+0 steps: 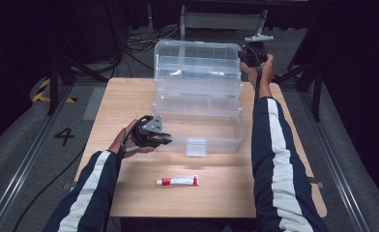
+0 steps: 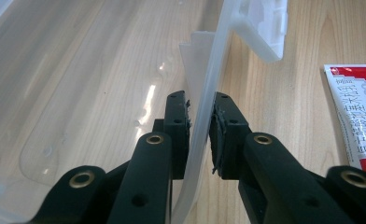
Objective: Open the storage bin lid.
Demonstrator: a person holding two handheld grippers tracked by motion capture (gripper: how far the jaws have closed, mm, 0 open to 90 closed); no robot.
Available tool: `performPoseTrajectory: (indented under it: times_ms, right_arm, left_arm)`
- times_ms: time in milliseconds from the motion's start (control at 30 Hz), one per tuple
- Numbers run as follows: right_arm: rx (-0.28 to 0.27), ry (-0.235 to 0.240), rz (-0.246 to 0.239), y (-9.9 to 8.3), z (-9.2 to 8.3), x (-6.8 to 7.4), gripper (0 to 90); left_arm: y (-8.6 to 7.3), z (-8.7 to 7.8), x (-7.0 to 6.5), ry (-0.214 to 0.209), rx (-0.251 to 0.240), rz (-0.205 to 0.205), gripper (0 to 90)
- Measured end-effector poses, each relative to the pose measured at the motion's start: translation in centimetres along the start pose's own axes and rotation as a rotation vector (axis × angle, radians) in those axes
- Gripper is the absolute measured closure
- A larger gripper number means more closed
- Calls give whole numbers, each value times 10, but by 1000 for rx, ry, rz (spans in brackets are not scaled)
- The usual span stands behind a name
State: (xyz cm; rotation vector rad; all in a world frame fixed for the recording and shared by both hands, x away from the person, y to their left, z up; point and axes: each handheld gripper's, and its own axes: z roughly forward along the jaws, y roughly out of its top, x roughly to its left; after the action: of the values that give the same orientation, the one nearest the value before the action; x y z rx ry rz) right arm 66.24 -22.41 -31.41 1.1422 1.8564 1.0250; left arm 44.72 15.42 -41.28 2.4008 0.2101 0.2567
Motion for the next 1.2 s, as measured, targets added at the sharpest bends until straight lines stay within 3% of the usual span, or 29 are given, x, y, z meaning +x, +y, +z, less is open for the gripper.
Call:
performPoseTrajectory:
  times_ms: [500,967,1000,1200]
  right_arm:
    - [22,20,41,-4,15,-5,830]
    - [36,5,37,-4,13,-8,838]
    - [50,4,30,-5,13,-9,829]
    - [49,19,26,-8,8,-8,799]
  left_arm:
    - [0,3,1,-8,-1,-8,778]
    - [0,4,1,-19,-2,-8,764]
    - [-1,5,3,5,-13,-28,762]
    - [-2,5,5,-20,-34,-33,793]
